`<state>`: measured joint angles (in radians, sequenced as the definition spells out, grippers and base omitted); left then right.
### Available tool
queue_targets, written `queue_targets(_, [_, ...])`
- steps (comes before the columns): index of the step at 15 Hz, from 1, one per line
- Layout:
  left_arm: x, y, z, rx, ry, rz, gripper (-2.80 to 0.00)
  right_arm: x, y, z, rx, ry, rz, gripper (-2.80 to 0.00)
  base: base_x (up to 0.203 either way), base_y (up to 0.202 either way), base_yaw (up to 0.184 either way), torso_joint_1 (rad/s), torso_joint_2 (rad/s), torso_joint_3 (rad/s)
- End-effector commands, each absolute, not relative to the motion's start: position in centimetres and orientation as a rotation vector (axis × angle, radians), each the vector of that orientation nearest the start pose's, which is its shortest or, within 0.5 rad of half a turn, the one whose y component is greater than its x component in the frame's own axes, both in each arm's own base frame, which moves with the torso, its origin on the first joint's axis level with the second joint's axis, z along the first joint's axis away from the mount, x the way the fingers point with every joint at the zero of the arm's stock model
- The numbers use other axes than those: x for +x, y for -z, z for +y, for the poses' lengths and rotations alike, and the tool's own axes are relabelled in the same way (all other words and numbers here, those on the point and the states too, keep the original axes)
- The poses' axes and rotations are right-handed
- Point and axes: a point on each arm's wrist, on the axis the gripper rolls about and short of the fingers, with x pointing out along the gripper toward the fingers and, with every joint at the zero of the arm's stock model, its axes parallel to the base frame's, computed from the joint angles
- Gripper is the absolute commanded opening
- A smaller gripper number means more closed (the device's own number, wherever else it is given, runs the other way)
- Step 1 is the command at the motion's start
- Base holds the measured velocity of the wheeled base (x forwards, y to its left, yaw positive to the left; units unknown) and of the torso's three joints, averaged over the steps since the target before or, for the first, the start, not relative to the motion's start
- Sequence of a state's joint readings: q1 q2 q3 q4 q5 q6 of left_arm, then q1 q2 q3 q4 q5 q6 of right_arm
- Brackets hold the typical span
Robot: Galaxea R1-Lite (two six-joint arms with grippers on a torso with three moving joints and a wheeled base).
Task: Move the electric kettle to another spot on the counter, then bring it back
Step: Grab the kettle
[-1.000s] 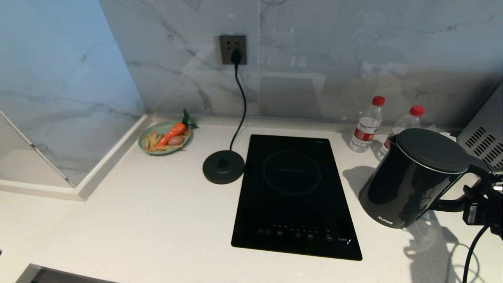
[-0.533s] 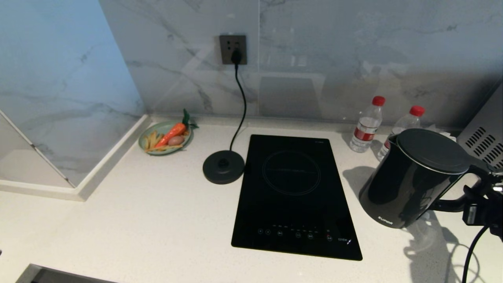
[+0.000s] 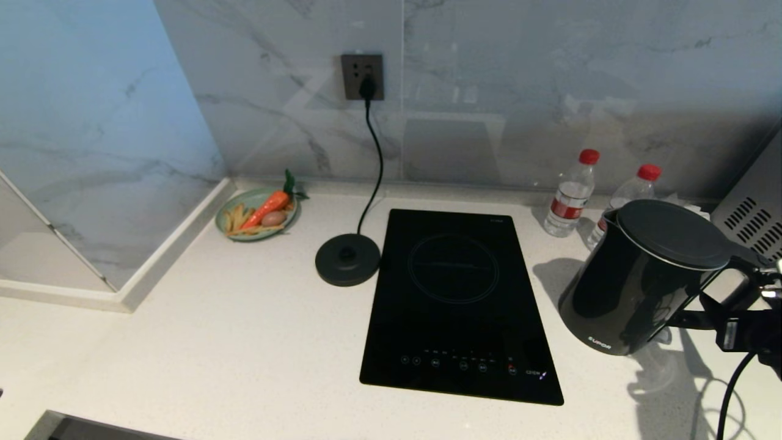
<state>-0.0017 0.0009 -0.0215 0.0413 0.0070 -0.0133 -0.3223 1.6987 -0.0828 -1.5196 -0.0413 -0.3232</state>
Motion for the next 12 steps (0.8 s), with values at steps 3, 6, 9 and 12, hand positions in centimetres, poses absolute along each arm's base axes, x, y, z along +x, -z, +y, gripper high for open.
queue_targets(3, [-2.4, -7.7, 0.0, -0.014, -0.006, 0.021, -2.80, 21.4, -11.8, -7.2, -0.324, 0.354, 0.097, 0.00, 0.000, 0.000, 0.000, 0.000, 0.00, 0.000])
queue_targets(6, [-2.4, -7.7, 0.0, -0.014, -0.006, 0.021, -2.80, 21.8, -11.7, -7.4, -0.333, 0.354, 0.099, 0.00, 0.000, 0.000, 0.000, 0.000, 0.00, 0.000])
queue_targets(9, [-2.4, -7.7, 0.0, -0.014, -0.006, 0.021, -2.80, 22.1, -11.8, -7.5, -0.334, 0.359, 0.093, 0.00, 0.000, 0.000, 0.000, 0.000, 0.00, 0.000])
queue_targets(12, [-2.4, -7.7, 0.0, -0.014, -0.006, 0.021, -2.80, 22.2, -11.8, -7.5, -0.334, 0.359, 0.092, 0.00, 0.000, 0.000, 0.000, 0.000, 0.00, 0.000])
